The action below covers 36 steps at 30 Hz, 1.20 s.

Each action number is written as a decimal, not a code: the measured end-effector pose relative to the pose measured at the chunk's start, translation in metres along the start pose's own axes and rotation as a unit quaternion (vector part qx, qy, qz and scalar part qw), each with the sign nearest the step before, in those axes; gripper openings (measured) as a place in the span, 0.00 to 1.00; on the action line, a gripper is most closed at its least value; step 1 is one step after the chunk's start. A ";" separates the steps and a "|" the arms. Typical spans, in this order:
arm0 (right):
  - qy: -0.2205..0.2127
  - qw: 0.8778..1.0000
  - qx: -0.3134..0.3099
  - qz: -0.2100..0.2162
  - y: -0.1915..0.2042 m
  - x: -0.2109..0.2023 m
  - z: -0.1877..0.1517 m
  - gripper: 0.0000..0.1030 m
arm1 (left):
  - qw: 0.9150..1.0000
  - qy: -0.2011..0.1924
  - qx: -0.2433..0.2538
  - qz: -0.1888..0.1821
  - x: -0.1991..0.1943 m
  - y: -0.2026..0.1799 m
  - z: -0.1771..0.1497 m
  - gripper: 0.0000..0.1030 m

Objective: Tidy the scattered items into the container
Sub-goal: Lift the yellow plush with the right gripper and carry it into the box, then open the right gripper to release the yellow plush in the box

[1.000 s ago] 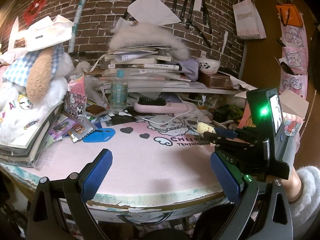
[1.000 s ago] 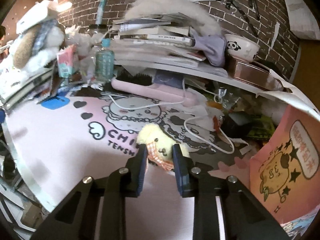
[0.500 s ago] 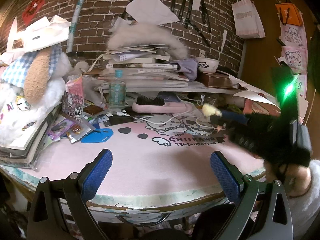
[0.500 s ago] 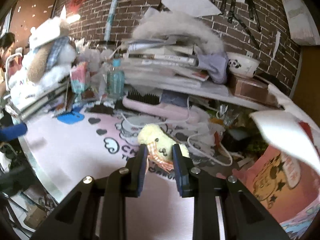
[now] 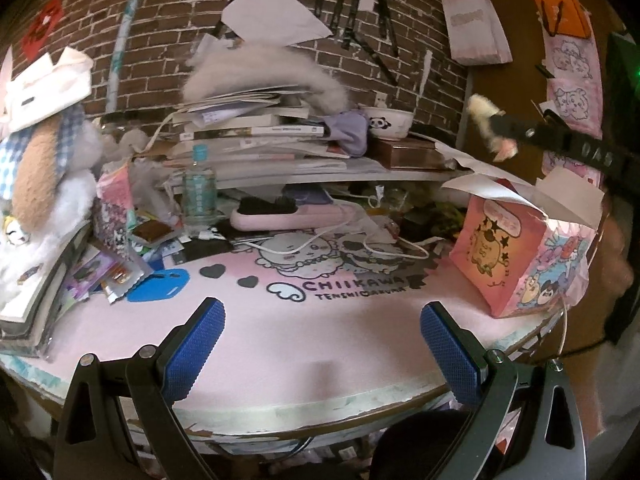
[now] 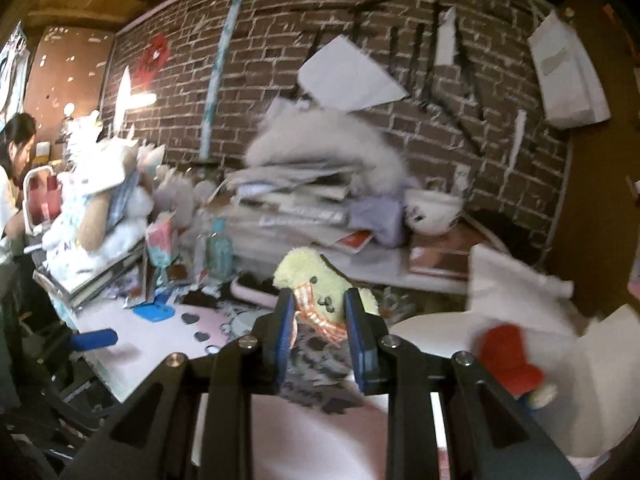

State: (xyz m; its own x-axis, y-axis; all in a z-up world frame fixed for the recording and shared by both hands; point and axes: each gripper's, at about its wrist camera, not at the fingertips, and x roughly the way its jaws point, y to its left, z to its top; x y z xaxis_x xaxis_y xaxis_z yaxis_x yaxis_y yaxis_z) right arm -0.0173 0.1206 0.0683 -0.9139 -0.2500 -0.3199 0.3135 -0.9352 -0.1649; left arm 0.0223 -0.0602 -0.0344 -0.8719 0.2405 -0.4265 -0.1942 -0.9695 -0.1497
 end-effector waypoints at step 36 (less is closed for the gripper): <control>0.232 0.968 -0.005 -0.098 -0.156 0.003 -0.033 0.28 | 0.999 0.034 0.025 -0.007 0.023 -0.039 0.000 0.95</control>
State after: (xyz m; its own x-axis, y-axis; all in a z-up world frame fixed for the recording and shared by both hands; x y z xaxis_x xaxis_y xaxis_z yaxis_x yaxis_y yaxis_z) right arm -0.0600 0.2737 0.0621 -0.7424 0.0734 -0.6659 0.1511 -0.9500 -0.2732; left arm 0.0097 -0.0168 -0.0381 -0.8371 0.2548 -0.4842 -0.2298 -0.9668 -0.1115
